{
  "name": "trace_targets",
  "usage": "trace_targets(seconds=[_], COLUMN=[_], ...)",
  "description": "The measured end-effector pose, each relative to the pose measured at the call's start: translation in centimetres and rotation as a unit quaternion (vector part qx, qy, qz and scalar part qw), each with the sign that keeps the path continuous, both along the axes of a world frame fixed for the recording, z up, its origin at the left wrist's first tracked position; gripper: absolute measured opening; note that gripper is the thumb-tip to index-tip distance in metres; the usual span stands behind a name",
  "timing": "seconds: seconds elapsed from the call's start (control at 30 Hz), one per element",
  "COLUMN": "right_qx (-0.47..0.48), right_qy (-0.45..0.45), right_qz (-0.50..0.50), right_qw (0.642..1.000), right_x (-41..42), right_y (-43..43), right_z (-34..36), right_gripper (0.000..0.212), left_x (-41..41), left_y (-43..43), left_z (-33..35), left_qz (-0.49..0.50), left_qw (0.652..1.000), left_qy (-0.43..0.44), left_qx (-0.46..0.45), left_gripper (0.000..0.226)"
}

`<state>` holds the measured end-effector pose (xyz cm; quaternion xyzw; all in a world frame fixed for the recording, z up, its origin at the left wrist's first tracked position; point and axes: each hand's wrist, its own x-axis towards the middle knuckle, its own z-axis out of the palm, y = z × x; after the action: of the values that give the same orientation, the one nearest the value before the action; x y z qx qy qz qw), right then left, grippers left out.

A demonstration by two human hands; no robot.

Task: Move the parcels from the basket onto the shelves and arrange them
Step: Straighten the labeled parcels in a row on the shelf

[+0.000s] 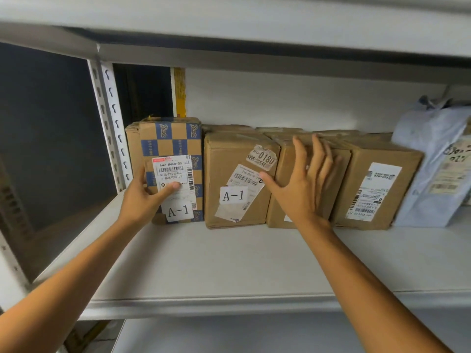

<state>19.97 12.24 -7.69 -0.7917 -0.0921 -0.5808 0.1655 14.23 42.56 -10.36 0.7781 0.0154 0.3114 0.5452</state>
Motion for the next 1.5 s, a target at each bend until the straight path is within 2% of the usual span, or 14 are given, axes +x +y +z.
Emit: trace_targets(seconds=[0.13,0.4,0.53,0.6,0.8,1.13,1.5], right_qx=[-0.055,-0.033,-0.145,-0.178,-0.151,-0.139,-0.085], right_qy=[0.056,0.097,0.072,0.091,0.093,0.094,0.076], right_qz=[0.000,-0.023,0.021,0.053,0.064,0.056,0.028], right_qw=[0.997,0.994,0.987,0.978,0.982,0.984,0.993], right_x=[-0.2,-1.3,-2.0,-2.1,-1.7,-1.9,-2.5], right_y=[0.6,1.2,2.0,2.9,5.0,5.1,5.1], right_z=[0.8,1.3,2.0,2.6,3.1,2.7,1.7], right_gripper=[0.108,0.105,0.097,0.094,0.087,0.088,0.083], left_x=[-0.3,0.2,-0.2,-0.2,-0.4,-0.3,-0.3], left_y=[1.2,3.1,3.0,3.2,3.0,2.7,3.1], left_z=[0.6,0.8,1.1,1.3,1.0,0.7,1.4], left_qz=[-0.015,-0.060,-0.052,-0.053,-0.055,-0.046,-0.096], left_qw=[0.999,0.995,0.994,0.993,0.995,0.995,0.991], left_qy=[0.020,0.058,0.051,0.047,0.045,0.047,0.069], left_qx=[0.029,0.047,0.080,0.092,0.076,0.077,0.057], left_gripper=[0.068,0.054,0.058,0.059,0.062,0.064,0.063])
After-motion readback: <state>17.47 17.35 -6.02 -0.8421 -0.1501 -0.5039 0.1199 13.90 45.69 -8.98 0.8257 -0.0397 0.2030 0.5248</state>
